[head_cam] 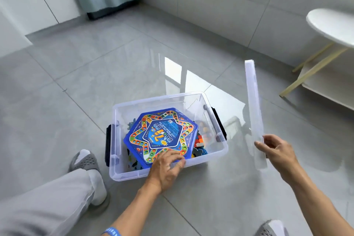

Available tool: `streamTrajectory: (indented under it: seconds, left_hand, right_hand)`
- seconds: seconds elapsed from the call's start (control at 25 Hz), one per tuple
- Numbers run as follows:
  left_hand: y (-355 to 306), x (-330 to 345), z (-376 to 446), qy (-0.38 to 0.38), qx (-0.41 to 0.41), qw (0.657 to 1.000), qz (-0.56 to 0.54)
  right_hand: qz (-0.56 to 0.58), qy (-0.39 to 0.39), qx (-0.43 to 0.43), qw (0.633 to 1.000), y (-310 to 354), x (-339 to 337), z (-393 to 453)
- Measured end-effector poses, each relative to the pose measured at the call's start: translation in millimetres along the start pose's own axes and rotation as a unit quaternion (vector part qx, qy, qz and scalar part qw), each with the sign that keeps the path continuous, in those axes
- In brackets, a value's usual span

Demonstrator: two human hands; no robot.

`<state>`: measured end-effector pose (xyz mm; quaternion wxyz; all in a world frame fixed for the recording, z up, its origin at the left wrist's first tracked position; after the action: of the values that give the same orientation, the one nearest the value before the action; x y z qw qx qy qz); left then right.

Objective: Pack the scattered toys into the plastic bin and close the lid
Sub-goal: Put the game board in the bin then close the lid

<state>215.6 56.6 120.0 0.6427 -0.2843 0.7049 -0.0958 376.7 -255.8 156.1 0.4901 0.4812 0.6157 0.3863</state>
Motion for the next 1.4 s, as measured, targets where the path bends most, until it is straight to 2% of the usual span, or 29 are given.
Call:
streamTrajectory:
  seconds: [0.04, 0.12, 0.16, 0.24, 0.36, 0.48, 0.56, 0.68, 0.84, 1.0, 1.08, 1.16, 1.32, 1.4]
  left_hand:
    - [2.1, -6.6, -8.3, -0.085, -0.025, 0.996, -0.019]
    - [10.1, -20.6, -24.3, -0.264, -0.096, 0.960, 0.012]
    - [15.5, -29.5, -31.2, -0.319, -0.130, 0.939, 0.012]
    - [30.3, -50.9, -39.7, -0.383, -0.200, 0.902, -0.019]
    - [55.9, -72.5, -49.1, -0.393, -0.291, 0.871, -0.055]
    - [78.5, -68.2, -61.3, -0.295, -0.320, 0.900, -0.013]
    - [88.9, -56.5, -63.2, -0.194, -0.312, 0.930, 0.000]
    - [93.4, -47.4, -54.9, -0.138, -0.243, 0.960, 0.016]
    - [100.6, -54.5, -30.2, -0.093, -0.236, 0.967, 0.032]
    - [116.6, -65.1, -8.6, -0.059, -0.223, 0.971, 0.066]
    - [120.2, -65.2, -1.2, -0.028, -0.227, 0.970, 0.084]
    - [119.9, -66.8, 1.4, -0.002, -0.235, 0.968, 0.090]
    - [121.9, -78.0, -1.2, 0.037, -0.232, 0.963, 0.129]
    - [122.6, -87.4, -2.0, 0.049, -0.223, 0.963, 0.144]
  right_hand:
    - [-0.058, 0.048, -0.043, 0.996, 15.0, 7.8, -8.5]
    - [-0.187, 0.141, -0.133, 0.963, 37.7, 31.9, -25.3]
    - [-0.253, 0.182, -0.175, 0.934, 46.0, 45.8, -33.7]
    - [-0.371, 0.244, -0.257, 0.858, 55.1, 73.5, -45.4]
    - [-0.468, 0.301, -0.321, 0.766, 53.4, 106.2, -48.6]
    - [-0.514, 0.314, -0.312, 0.735, 46.1, 125.2, -47.1]
    - [-0.542, 0.310, -0.283, 0.728, 41.0, 125.9, -45.4]
    - [-0.551, 0.299, -0.250, 0.738, 34.4, 112.7, -40.2]
    - [-0.540, 0.254, -0.243, 0.765, 24.1, 99.9, -36.4]
    - [-0.493, 0.249, -0.123, 0.824, 10.7, 112.7, -36.7]
    - [-0.471, 0.262, -0.080, 0.839, 16.9, 116.5, -27.9]
    - [-0.472, 0.270, -0.056, 0.837, 29.5, 118.9, -20.4]
    - [-0.518, 0.282, -0.045, 0.806, 36.8, 125.0, -33.8]
    - [-0.509, 0.297, -0.025, 0.808, 30.8, 122.7, -36.6]
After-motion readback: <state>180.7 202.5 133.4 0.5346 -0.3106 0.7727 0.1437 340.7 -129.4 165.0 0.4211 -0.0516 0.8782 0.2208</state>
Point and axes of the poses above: each hand's wrist, its own z-axis towards the middle knuckle, its own x-axis out of the palm, y = z × x, the point moved 1 cm from there along z, towards the middle knuckle, and after that the axes turned 15 degrees about z, right-handed, at the moved point
